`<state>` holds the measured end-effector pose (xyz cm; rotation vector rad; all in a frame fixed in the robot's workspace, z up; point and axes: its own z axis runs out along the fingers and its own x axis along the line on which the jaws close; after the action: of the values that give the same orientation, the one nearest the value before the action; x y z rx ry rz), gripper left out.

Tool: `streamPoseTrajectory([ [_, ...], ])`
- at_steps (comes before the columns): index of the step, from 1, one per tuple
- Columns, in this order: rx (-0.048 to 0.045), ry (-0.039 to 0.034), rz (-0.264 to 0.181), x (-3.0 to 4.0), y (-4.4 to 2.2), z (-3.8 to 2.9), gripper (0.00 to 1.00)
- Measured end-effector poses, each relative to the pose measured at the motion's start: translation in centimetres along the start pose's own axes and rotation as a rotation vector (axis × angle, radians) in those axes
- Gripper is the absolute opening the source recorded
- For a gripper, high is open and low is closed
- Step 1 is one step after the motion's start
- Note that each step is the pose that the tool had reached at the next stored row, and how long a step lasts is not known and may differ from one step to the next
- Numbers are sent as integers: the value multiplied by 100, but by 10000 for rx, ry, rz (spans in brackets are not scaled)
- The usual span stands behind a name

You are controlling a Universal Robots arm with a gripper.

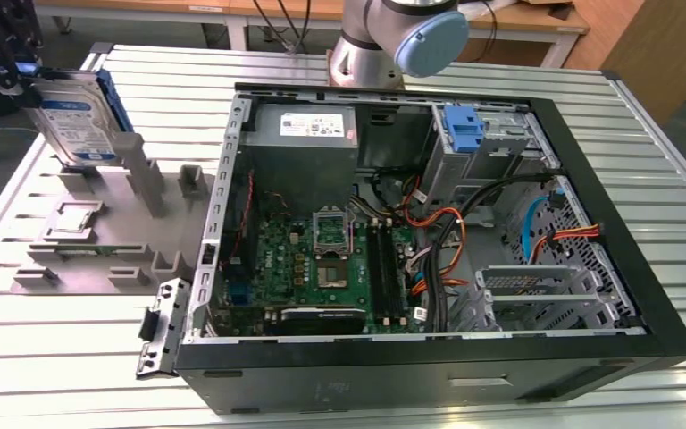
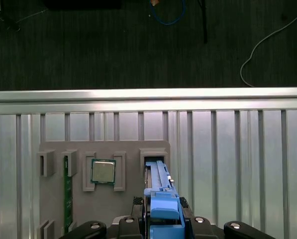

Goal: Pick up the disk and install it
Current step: 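Pick up the disk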

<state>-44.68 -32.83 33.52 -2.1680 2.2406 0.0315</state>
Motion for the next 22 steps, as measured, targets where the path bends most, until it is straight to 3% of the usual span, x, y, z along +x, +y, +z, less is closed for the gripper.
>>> streamPoseTrajectory([
  [22, -1, 0, 0, -2, 0, -64, 36],
])
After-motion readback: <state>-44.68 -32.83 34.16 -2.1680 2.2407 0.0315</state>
